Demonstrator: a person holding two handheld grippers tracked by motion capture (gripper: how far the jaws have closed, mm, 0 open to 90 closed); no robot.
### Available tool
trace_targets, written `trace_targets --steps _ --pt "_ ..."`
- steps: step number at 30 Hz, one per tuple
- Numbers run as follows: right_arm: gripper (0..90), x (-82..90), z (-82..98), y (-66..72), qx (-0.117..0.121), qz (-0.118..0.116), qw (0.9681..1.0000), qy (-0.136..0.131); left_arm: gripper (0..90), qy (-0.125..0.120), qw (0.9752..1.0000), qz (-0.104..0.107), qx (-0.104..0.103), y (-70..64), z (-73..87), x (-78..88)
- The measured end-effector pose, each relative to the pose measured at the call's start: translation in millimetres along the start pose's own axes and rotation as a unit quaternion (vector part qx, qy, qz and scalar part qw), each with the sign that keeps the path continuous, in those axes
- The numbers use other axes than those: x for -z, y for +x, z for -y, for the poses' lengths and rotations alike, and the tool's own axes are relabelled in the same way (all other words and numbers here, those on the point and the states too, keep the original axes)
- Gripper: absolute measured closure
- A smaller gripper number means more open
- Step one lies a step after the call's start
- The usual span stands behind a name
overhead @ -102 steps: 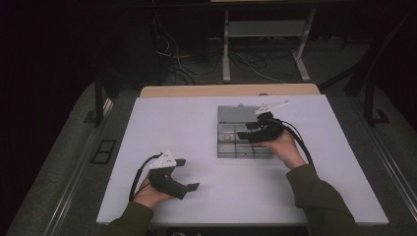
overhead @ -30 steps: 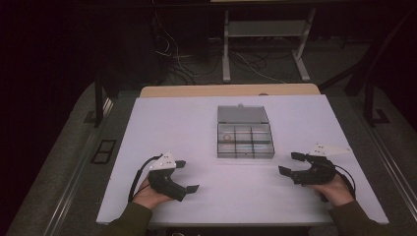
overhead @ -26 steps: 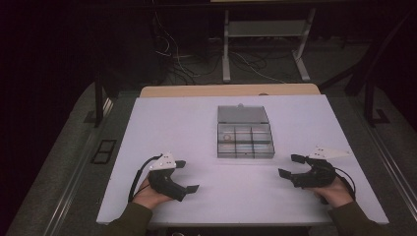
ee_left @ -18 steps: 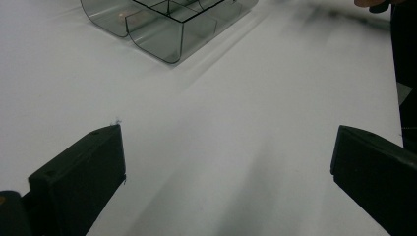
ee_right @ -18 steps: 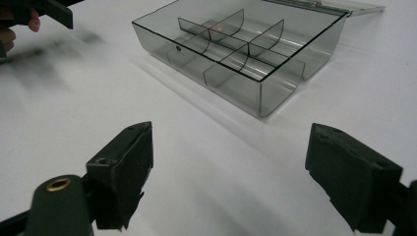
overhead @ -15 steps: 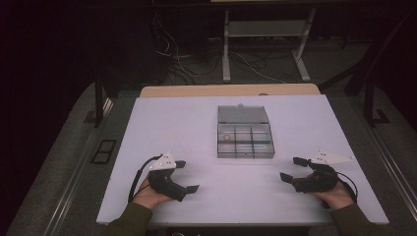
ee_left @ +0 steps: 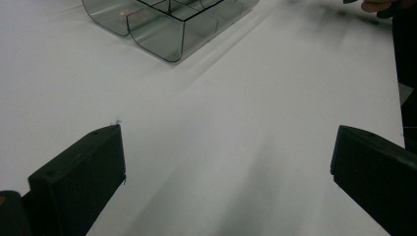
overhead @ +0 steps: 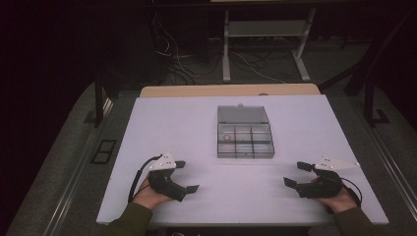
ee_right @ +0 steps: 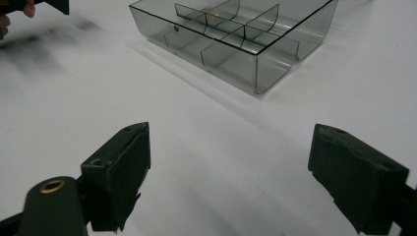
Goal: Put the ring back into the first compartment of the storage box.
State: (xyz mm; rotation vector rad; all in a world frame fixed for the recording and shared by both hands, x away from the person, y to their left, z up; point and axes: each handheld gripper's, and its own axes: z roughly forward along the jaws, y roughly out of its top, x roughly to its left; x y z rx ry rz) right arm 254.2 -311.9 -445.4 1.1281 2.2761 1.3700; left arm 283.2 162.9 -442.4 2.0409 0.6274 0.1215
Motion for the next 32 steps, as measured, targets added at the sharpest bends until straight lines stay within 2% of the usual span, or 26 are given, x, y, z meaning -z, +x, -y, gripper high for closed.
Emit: trace_targets --steps 32 --pt "15.7 -0.7 0.4 0.2 0.007 0.000 1.0000 0.003 0.0 0.000 1.0000 -0.001 0.001 0.2 0.0 0.2"
